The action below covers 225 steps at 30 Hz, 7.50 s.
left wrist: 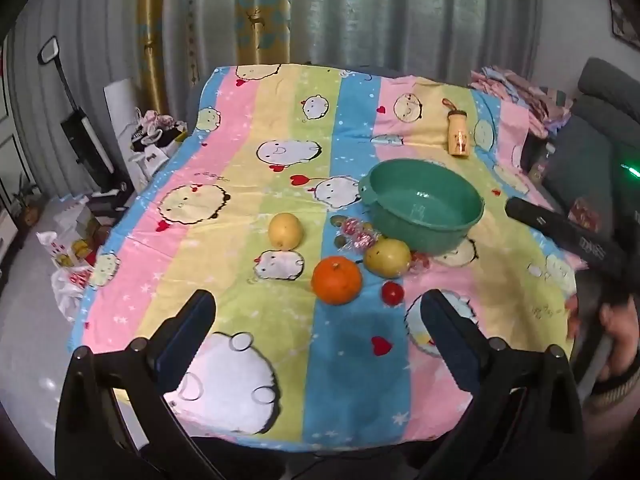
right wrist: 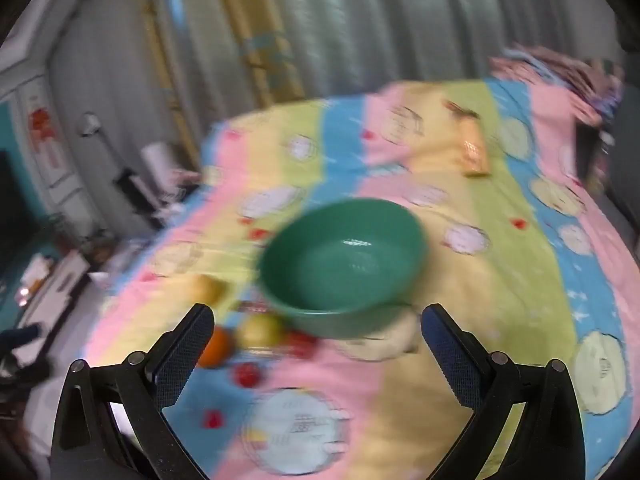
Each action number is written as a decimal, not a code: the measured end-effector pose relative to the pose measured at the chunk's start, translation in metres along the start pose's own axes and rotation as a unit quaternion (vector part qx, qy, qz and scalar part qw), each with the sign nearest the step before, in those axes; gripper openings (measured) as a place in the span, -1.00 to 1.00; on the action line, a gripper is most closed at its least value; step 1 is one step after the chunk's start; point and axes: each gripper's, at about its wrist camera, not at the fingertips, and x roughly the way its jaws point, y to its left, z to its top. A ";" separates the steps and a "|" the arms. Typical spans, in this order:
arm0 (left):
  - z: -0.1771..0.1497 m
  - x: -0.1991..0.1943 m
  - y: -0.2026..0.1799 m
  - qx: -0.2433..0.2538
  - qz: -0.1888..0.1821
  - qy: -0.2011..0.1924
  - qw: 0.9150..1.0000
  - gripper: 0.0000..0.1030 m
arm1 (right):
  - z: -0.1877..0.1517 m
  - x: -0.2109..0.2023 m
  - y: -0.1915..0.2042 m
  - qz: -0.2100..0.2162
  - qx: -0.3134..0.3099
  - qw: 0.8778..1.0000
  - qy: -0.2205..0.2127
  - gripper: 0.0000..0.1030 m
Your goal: Organize fruits
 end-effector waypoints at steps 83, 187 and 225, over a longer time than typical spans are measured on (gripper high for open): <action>-0.006 0.135 0.027 -0.022 -0.158 0.115 0.981 0.77 | -0.078 0.099 0.036 0.034 -0.031 0.984 0.174 0.64; 0.115 0.200 -0.096 0.051 -0.301 0.138 0.942 0.28 | 0.032 0.111 -0.011 0.016 -0.103 0.991 0.085 0.26; 0.082 0.163 0.016 -0.053 -0.209 0.120 0.969 0.60 | 0.000 0.059 -0.029 0.020 0.010 0.997 0.078 0.37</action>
